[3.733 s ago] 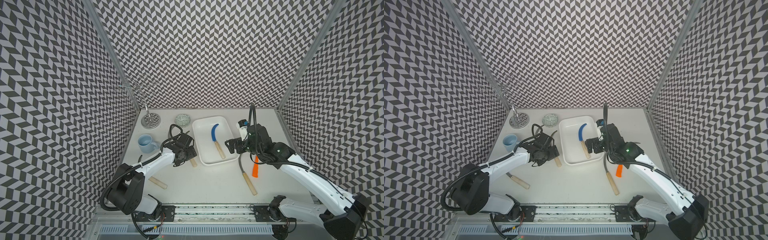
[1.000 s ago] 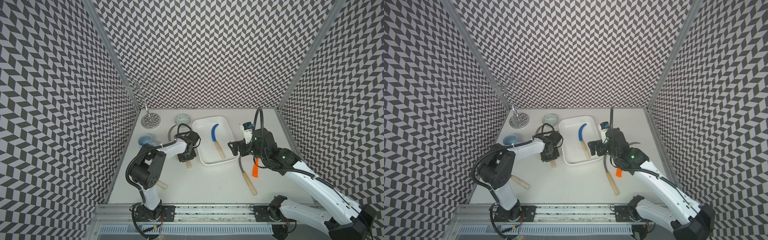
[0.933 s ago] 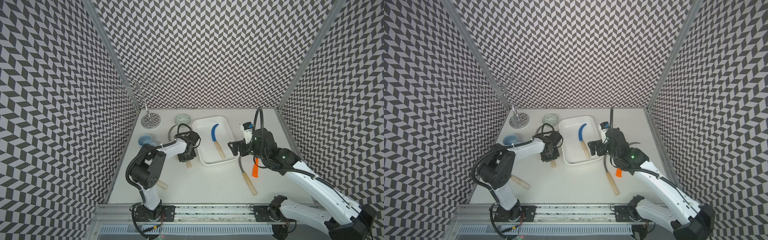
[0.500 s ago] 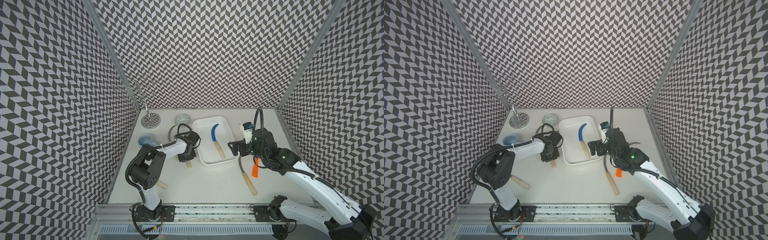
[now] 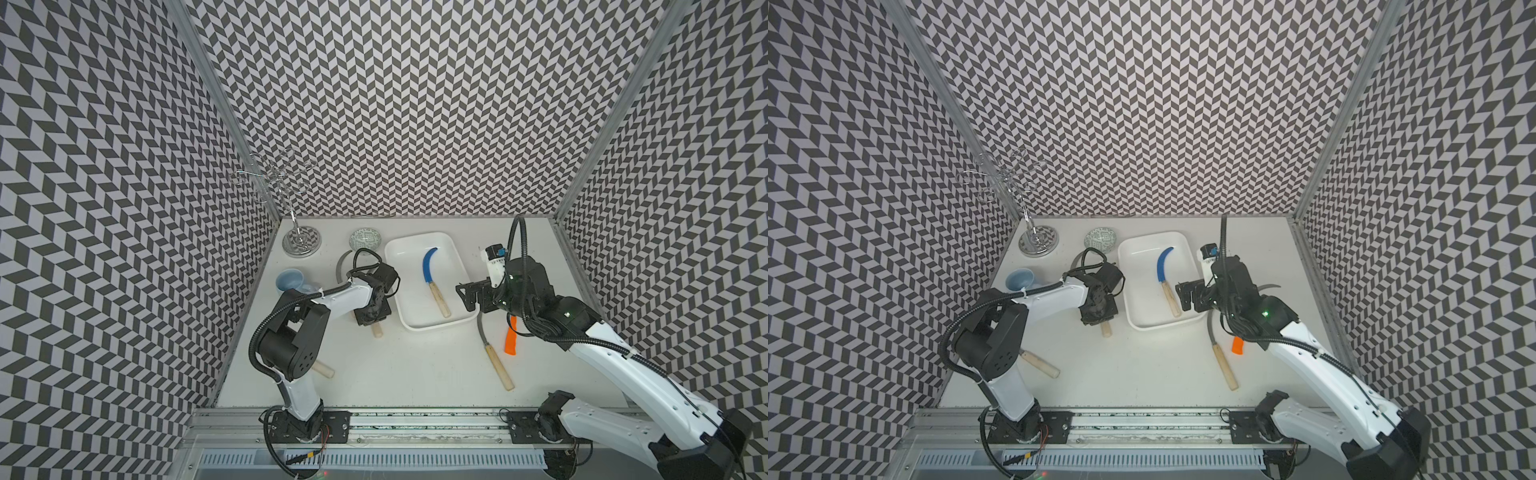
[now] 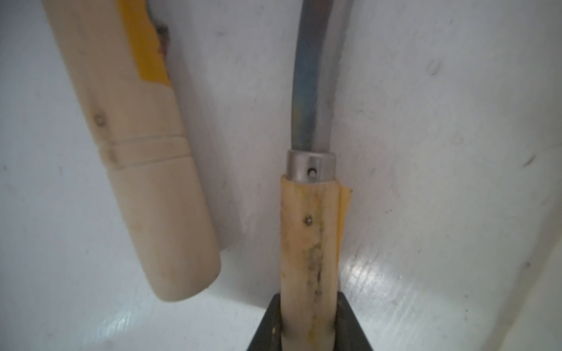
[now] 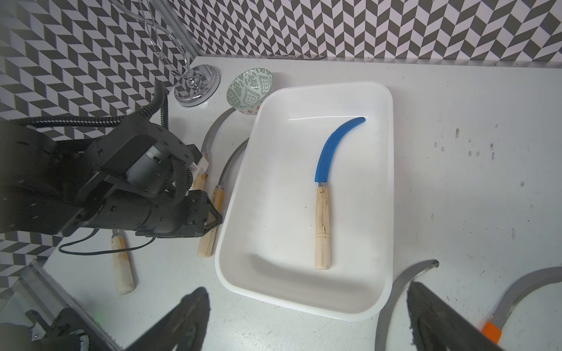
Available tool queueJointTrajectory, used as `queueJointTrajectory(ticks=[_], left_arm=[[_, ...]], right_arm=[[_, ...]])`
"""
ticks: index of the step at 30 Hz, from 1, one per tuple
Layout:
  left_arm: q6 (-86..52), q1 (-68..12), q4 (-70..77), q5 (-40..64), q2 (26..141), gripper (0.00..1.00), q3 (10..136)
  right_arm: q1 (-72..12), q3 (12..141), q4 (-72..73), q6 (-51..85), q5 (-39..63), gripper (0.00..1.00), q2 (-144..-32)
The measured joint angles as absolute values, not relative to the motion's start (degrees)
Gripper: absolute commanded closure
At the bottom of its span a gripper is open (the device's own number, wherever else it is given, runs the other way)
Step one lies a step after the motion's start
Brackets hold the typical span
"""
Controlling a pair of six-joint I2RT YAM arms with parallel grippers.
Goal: Put small sickles into storage boxes
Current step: Pick up the sickle at the center of the board, then place the sickle in the storage box.
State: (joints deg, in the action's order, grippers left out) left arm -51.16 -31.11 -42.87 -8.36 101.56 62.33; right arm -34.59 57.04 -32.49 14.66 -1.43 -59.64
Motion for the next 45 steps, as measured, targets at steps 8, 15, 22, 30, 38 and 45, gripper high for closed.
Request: queueJointTrajectory(ticks=[8, 15, 22, 30, 38, 45], left_arm=[[-52.03, -31.24, -45.89, -8.97, 97.69, 0.88, 62.76], [-52.31, -31.64, -47.62, -9.39, 96.12, 0.88, 63.99], [-52.99, -32.21, -49.71, -9.91, 94.11, 0.87, 64.03], [-54.13, -33.39, -52.10, -10.87, 91.66, 0.87, 67.22], [-55.27, -36.05, -54.68, -12.23, 91.59, 0.87, 72.69], [-55.64, -37.10, -56.45, -13.91, 91.59, 0.87, 75.83]], right_arm=[[-34.59, 57.04, -32.47, 14.66, -1.28, 0.00, -59.64], [-34.59, 57.04, -32.47, 14.66, -1.21, 0.00, -59.64], [-34.59, 57.04, -32.47, 14.66, -1.19, 0.00, -59.64], [-34.59, 56.07, -31.88, 14.76, -1.21, 0.00, -59.64], [-34.59, 56.05, -31.64, 14.83, -1.21, 0.00, -59.64], [-34.59, 55.96, -31.62, 14.90, -1.21, 0.00, -59.64]])
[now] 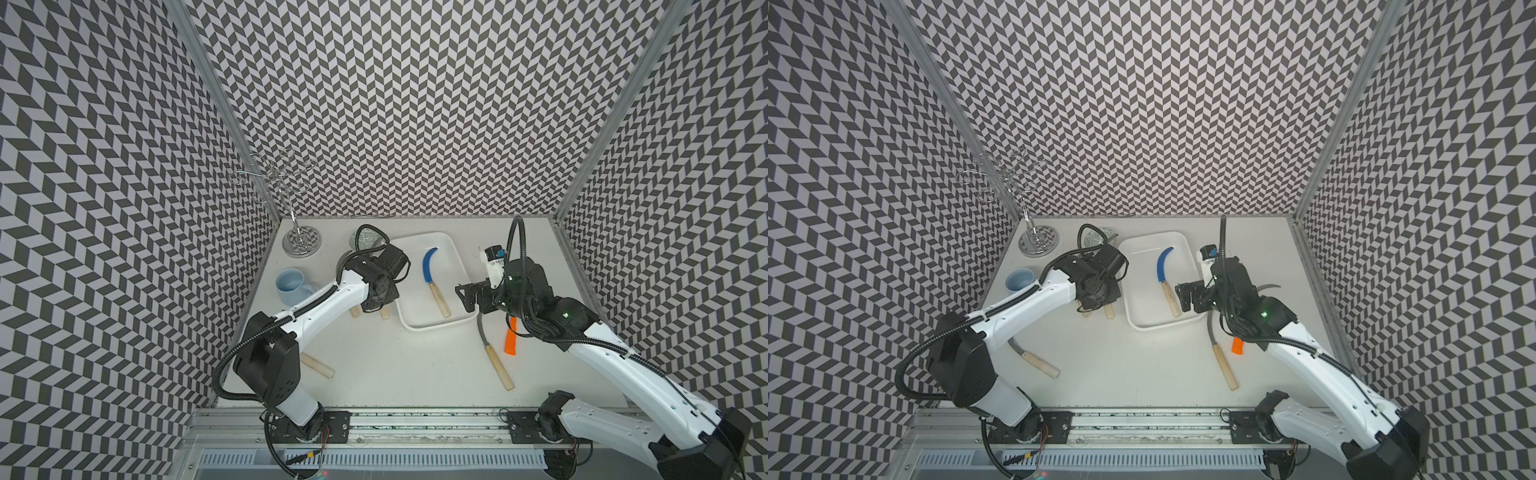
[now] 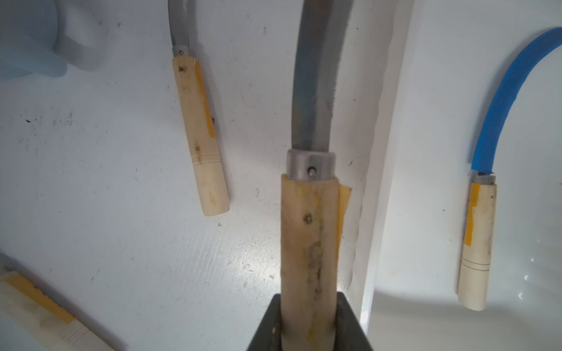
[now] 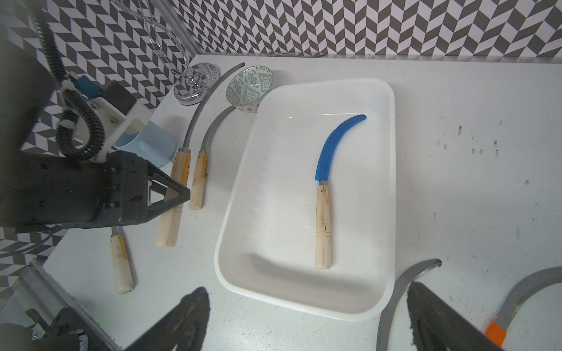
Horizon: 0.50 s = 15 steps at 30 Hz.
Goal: Put small sickles into storage boxes
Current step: Place the sickle in the storage box.
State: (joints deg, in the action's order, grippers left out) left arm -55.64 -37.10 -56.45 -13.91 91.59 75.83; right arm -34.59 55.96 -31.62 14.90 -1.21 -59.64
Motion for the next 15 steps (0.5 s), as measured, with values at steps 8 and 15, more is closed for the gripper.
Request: queueJointTrajectory(ticks=[8, 15], left_arm=[[-56.23, -38.50, -57.91, -14.46, 91.59, 0.87, 78.72], [-56.58, -40.21, -58.92, -15.46, 91.61, 0.87, 82.81]], right_arm=[[-34.59, 55.53, -31.64, 15.07, -1.23, 0.00, -59.64], [-34.59, 55.18, -31.62, 15.07, -1.26, 0.00, -59.64]])
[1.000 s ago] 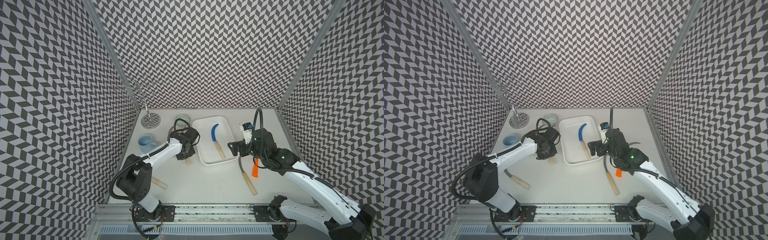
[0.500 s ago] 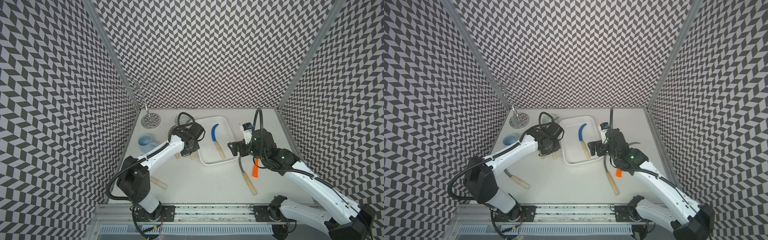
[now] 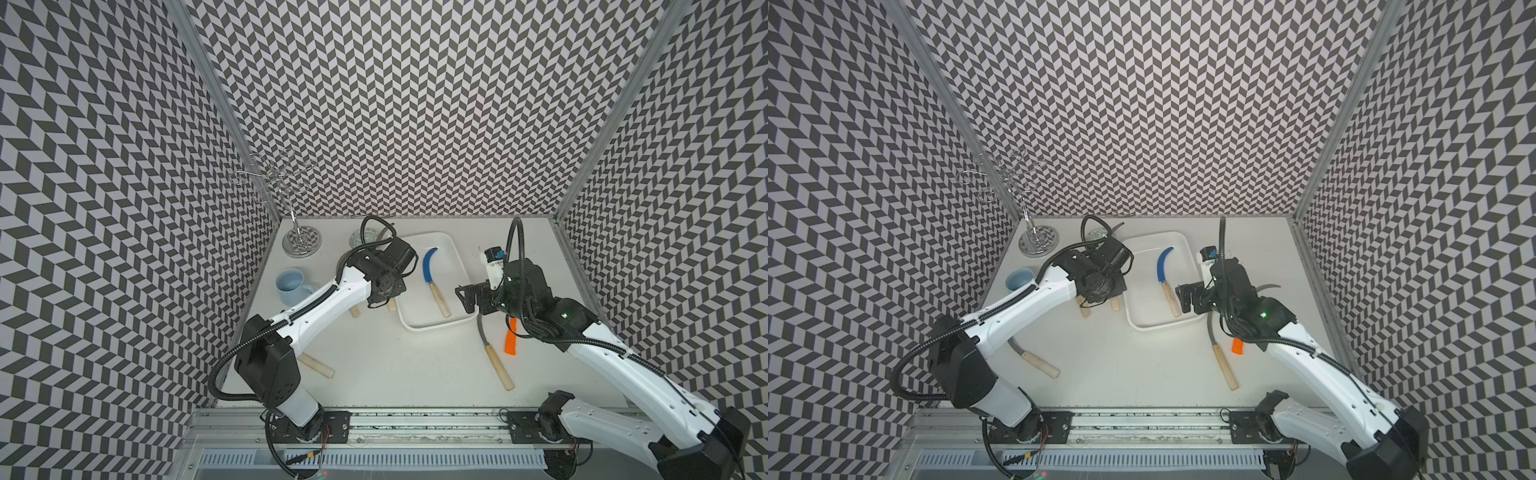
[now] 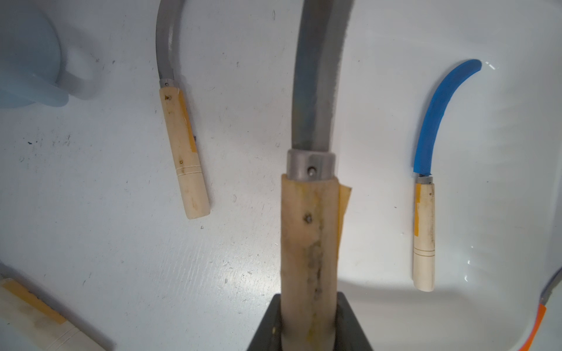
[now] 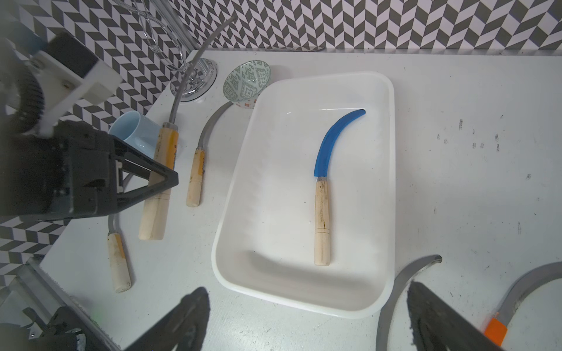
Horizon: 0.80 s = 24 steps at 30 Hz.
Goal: Put small sickles into storage boxes
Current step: Place the sickle in the storage box.
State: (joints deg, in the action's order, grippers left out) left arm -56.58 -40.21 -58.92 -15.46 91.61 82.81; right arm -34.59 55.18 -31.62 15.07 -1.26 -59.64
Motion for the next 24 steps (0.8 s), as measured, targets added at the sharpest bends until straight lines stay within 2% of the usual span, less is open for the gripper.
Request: queueJointTrajectory(ticks=[24], left_arm=[[-54.04, -43.00, -57.04, -16.58, 101.49, 0.88, 89.10]], right_arm=[[-34.57, 55.11, -31.64, 15.64, -3.01, 0.00, -59.57]])
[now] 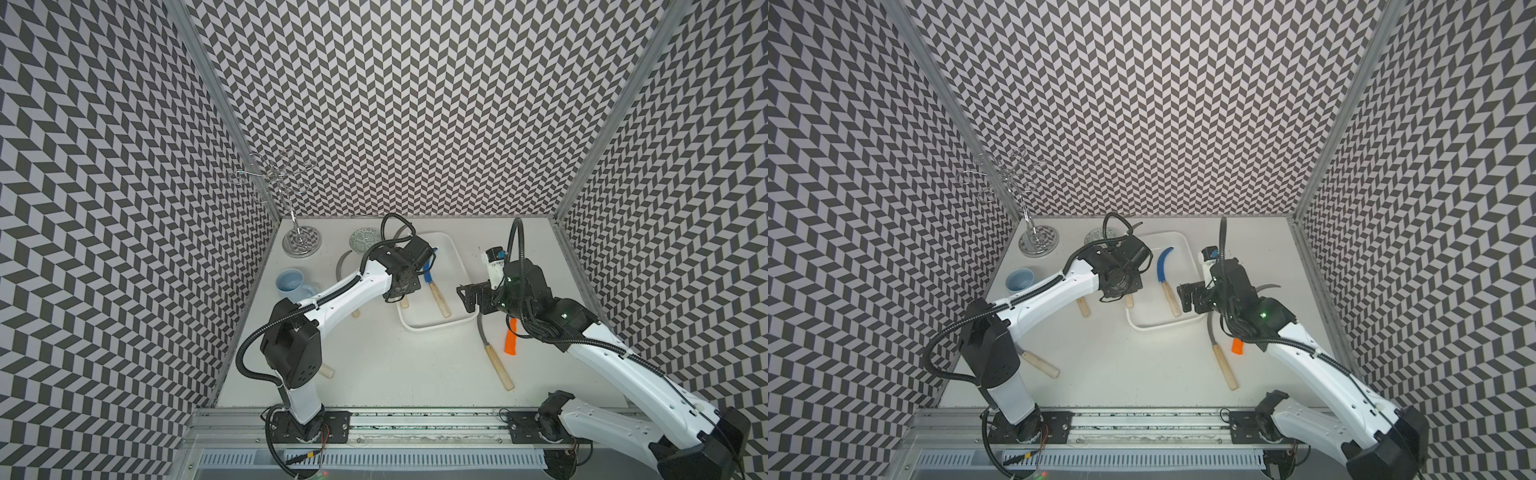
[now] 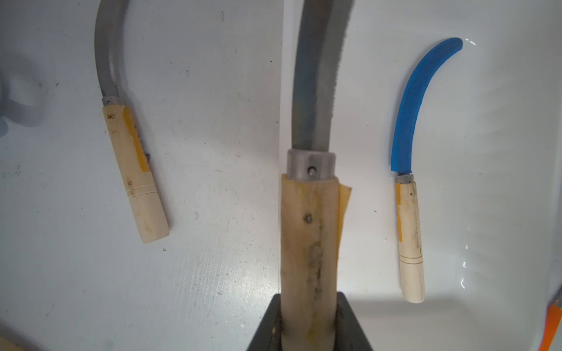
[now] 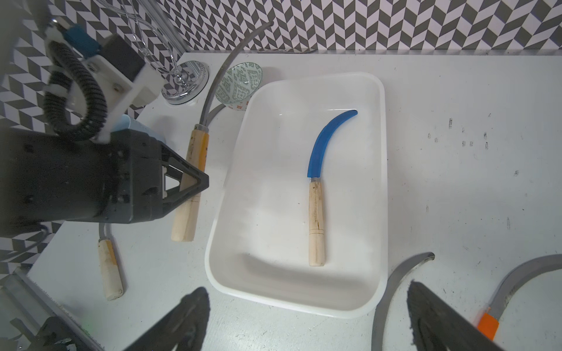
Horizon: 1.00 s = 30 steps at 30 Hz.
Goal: Put small sickles into storage boxes
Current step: Place the sickle in the storage box.
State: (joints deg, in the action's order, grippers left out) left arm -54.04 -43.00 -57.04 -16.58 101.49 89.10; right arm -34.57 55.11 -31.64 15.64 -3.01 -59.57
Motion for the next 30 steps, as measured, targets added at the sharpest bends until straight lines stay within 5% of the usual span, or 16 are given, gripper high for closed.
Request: queueJointTrajectory(ticks=[30], left_arm=[[-49.47, -42.46, -51.75, -10.68, 111.74, 0.90, 94.63]], right_arm=[[-32.64, 53.45, -31.64, 17.02, -7.05, 0.00, -58.70]])
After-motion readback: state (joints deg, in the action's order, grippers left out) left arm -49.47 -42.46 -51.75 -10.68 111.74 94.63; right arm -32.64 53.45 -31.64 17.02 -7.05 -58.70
